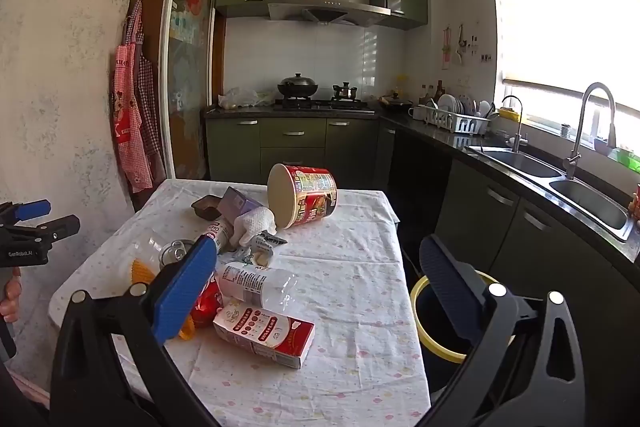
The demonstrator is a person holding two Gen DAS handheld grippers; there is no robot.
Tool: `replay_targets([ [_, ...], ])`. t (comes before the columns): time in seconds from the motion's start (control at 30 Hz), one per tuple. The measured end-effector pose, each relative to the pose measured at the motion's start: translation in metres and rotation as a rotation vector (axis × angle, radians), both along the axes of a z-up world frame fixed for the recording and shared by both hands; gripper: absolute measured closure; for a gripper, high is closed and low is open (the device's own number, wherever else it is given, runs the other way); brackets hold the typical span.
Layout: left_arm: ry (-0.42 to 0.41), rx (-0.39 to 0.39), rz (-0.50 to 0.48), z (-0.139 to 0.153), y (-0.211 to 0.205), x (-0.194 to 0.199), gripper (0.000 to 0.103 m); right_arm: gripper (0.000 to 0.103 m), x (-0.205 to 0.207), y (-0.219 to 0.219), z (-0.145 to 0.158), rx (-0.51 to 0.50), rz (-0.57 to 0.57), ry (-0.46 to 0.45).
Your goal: Collect trash
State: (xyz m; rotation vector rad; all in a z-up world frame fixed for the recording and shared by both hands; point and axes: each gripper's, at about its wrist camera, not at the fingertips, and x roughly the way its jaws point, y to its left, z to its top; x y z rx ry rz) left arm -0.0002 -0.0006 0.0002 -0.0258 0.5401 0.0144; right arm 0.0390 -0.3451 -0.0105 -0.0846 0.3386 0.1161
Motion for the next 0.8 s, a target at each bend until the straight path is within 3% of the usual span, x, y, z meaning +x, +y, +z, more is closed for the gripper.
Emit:
replay_targets([
  [0.8, -0.005, 0.000, -0.038, 0.002, -0.010, 0.000, 0.004, 0.006, -0.001, -0.003, 0.003, 0.016, 0.000, 0.009],
])
